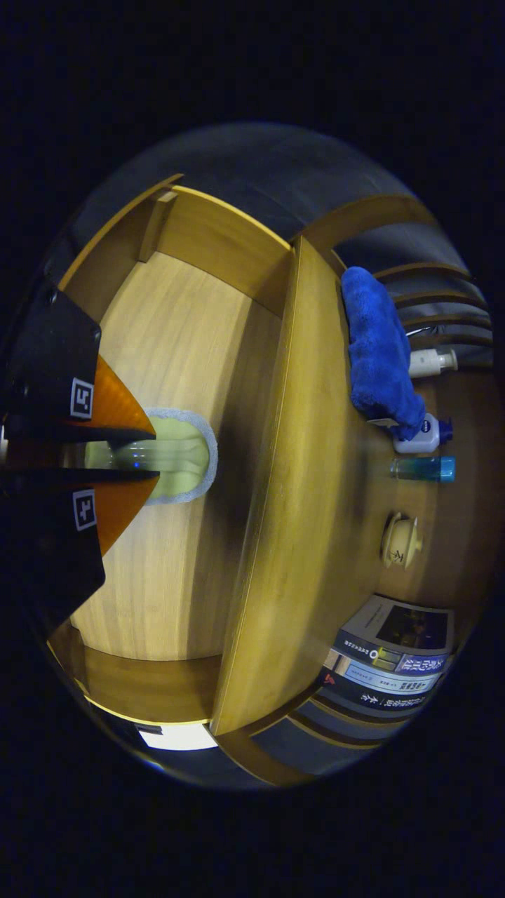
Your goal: Pull open the drawer, take out the items inside it, and place them on the countertop above the cabinet.
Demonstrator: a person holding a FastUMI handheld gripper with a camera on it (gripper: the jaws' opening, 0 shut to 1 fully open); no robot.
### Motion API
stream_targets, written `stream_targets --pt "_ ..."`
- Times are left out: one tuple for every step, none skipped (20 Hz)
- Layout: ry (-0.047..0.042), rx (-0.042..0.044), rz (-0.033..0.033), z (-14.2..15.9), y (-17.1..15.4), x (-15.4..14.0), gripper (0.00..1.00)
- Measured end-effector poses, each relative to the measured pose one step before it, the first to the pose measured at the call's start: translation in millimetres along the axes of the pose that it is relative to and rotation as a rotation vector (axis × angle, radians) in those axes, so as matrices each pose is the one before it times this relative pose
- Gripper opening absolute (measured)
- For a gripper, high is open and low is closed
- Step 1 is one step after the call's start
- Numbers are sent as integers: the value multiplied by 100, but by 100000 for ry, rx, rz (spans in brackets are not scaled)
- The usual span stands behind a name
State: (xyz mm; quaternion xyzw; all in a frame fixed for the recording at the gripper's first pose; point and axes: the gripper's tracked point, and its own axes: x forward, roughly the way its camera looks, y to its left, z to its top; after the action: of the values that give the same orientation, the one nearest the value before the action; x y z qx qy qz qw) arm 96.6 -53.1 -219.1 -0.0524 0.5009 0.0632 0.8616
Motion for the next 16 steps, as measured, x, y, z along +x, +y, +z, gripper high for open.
stream_targets --pt "-2041 -183 666 144 350 -975 23" --pt "-2034 20 1106 315 381 -1076 23" --pt "-2263 285 871 458 273 -1106 23" --pt "-2131 -5 667 524 248 -1134 23" --pt "-2040 -241 484 639 210 -1099 23" --pt "-2277 -98 638 822 241 -1130 23" --pt "-2374 490 410 1028 221 -1002 23" --pt "-2605 396 233 1254 179 -304 23" --pt "-2362 -147 -232 1506 -95 -521 23" --pt "-2137 56 -1638 1462 -361 -349 23" --pt "-2015 -7 -1422 1547 -478 -61 23" --pt "-629 425 -611 1206 -343 2 23" --pt "-107 1192 -732 1049 -277 326 23" --pt "-470 858 -1607 1025 -582 456 23" --pt "-180 185 -1609 953 -551 524 23" --pt "-124 240 -1287 841 -521 666 23"
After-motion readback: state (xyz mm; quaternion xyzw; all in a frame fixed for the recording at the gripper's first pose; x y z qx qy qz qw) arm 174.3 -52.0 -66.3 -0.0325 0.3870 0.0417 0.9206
